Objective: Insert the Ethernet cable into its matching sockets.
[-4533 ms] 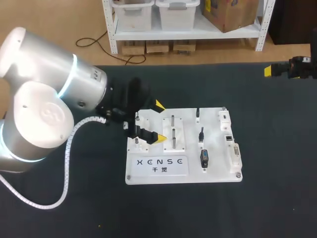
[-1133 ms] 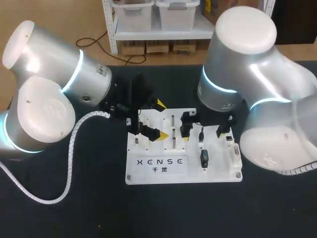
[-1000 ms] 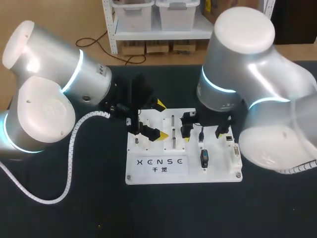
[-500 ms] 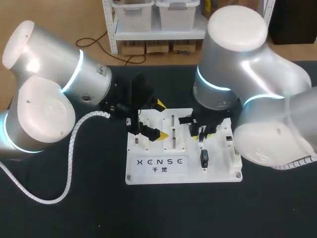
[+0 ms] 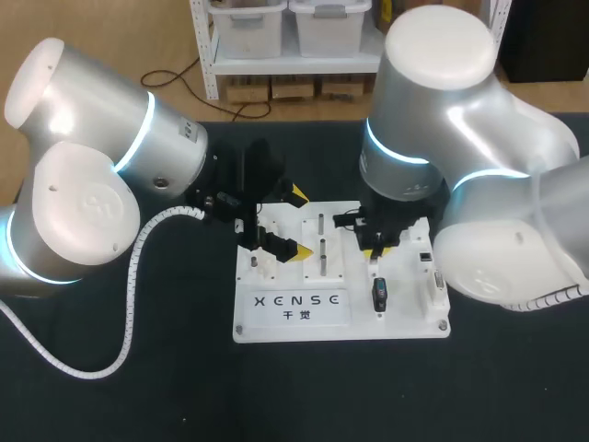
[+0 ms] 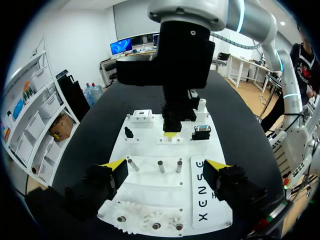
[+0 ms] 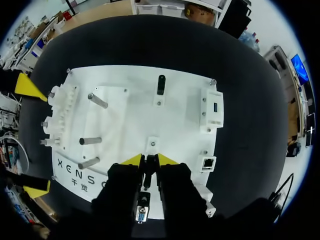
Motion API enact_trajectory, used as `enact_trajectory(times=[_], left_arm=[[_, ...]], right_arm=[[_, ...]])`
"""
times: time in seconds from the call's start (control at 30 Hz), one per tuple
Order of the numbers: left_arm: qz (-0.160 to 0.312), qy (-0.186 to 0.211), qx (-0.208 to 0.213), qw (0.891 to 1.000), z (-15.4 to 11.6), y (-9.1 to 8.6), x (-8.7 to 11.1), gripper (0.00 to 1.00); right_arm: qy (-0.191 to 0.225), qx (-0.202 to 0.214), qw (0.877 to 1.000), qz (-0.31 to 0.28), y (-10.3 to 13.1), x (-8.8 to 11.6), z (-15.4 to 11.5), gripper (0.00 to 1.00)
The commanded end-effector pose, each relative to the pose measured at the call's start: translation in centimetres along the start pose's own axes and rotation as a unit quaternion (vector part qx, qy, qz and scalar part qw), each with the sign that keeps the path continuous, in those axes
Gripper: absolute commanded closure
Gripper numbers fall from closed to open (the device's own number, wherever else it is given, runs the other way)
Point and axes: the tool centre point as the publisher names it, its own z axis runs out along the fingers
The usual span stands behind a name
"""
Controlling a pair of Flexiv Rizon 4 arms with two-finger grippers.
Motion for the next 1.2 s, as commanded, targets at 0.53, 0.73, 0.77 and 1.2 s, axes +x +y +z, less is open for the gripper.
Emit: enact_trajectory(times=[0.53, 0.73, 0.77, 1.2], left_arm=[[-0.001, 0.003, 0.000, 1.000, 0.1, 0.1, -0.1, 0.00], [-0.001, 0.003, 0.000, 1.000, 0.1, 0.1, -0.1, 0.00], [-0.001, 0.003, 0.000, 1.000, 0.1, 0.1, -0.1, 0.00], [-0.001, 0.003, 0.000, 1.000, 0.1, 0.1, -0.1, 0.00]], right_arm=[[-0.013, 0.009, 0.999, 0.032, -3.8, 1.0, -4.2, 1.00], [-0.011, 0.013, 0.999, 0.038, -4.9, 1.5, -4.2, 1.00], [-0.011, 0.013, 0.999, 0.038, -5.1, 1.6, -4.2, 1.00], [-0.012, 0.010, 0.999, 0.034, -6.4, 1.6, -3.4, 1.00]])
